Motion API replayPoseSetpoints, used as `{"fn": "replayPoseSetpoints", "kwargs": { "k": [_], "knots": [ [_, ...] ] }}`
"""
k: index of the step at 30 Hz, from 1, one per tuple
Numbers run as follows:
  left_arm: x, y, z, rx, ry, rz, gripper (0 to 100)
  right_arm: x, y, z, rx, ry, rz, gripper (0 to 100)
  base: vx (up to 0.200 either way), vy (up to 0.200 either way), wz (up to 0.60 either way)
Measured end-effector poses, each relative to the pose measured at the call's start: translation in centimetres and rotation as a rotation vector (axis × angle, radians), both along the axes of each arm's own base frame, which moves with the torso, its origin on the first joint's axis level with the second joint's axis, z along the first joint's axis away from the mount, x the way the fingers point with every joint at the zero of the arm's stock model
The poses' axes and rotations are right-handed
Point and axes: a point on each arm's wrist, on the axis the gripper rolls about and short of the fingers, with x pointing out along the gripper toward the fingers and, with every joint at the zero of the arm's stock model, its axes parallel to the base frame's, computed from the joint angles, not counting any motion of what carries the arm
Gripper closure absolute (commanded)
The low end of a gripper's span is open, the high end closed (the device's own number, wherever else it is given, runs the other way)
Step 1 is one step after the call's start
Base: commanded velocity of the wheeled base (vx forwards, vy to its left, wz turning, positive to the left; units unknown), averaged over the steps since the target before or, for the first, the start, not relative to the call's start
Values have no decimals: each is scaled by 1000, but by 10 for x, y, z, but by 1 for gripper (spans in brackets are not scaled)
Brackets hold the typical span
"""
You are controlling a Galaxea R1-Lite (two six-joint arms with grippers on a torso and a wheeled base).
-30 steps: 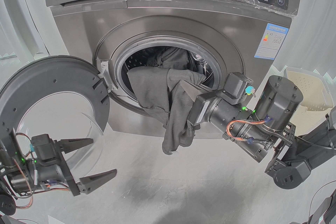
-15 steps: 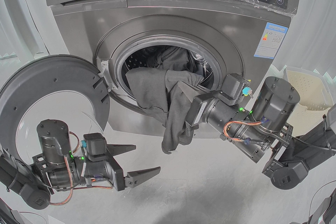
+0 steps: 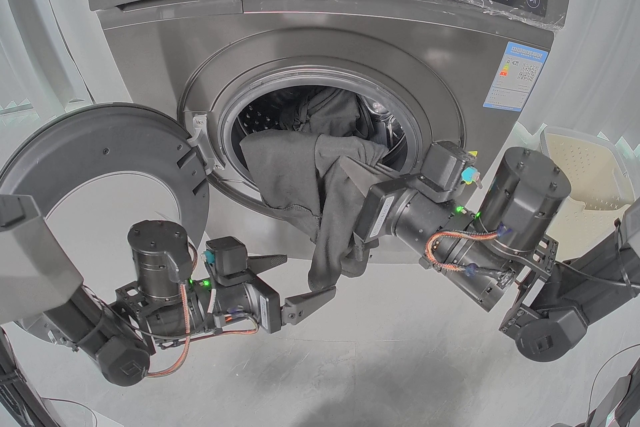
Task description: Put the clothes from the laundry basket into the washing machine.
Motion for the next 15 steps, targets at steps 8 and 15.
{"fn": "replayPoseSetpoints", "kwargs": {
  "k": [8,15],
  "knots": [
    [22,-16,-17,-16,-20,33,0,0,0,0,1,-1,0,100,0,0,0],
    [38,-26,-23,-48,-76,62,0,-1,0,0,1,0,0,100,0,0,0]
  ]
}}
